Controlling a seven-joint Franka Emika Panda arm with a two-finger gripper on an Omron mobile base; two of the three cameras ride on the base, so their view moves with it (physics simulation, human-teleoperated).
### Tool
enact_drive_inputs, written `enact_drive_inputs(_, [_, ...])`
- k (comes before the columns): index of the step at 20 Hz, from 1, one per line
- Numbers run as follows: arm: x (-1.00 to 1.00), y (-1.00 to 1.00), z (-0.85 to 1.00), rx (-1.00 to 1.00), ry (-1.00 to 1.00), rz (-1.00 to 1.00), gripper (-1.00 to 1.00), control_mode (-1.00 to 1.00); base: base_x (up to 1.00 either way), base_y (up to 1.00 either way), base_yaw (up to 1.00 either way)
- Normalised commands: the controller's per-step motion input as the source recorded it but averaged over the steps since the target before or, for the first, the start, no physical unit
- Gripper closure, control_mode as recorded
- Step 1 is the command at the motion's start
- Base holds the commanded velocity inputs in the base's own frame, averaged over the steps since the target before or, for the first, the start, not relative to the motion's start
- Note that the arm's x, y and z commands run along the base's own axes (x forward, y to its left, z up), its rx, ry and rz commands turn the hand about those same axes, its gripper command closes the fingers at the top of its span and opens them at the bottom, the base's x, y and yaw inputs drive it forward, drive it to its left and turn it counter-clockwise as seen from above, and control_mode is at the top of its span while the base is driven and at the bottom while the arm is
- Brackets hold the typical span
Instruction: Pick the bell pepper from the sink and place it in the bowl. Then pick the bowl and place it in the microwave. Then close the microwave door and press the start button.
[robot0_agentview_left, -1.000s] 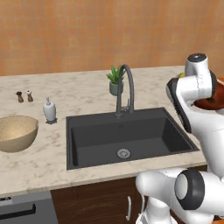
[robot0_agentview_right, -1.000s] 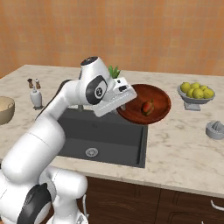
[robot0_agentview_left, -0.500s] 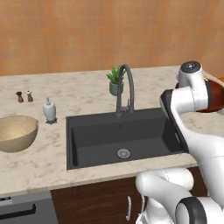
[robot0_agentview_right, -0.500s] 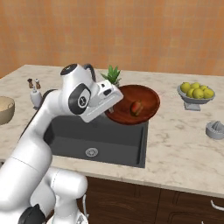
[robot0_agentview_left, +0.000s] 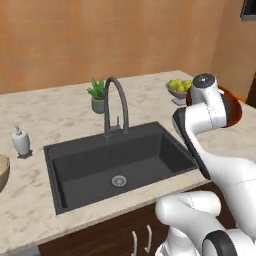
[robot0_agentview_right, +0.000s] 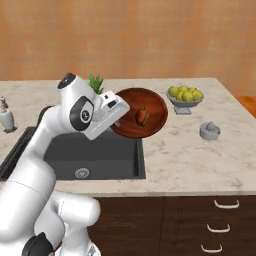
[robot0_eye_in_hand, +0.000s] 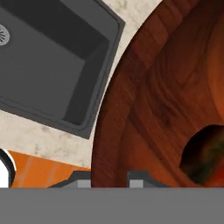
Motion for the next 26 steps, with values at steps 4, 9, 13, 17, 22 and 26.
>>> enact_drive_inputs(4, [0.00, 0.00, 0.00, 0.00, 0.00, 0.00, 1.00, 1.00, -0.24, -0.07, -0.74])
enact_drive_inputs(9, [0.00, 0.00, 0.00, 0.00, 0.00, 0.00, 1.00, 1.00, -0.22, -0.14, -0.78])
enact_drive_inputs(13, [0.00, 0.00, 0.00, 0.00, 0.00, 0.00, 1.00, 1.00, -0.01, -0.51, -0.67])
enact_drive_inputs(17, [0.00, 0.00, 0.00, 0.00, 0.00, 0.00, 1.00, 1.00, 0.39, -0.99, -0.43])
enact_drive_inputs(22, [0.00, 0.00, 0.00, 0.00, 0.00, 0.00, 1.00, 1.00, 0.68, -1.00, -0.29])
enact_drive_inputs(26, [0.00, 0.00, 0.00, 0.00, 0.00, 0.00, 1.00, 1.00, 0.96, -0.84, -0.26])
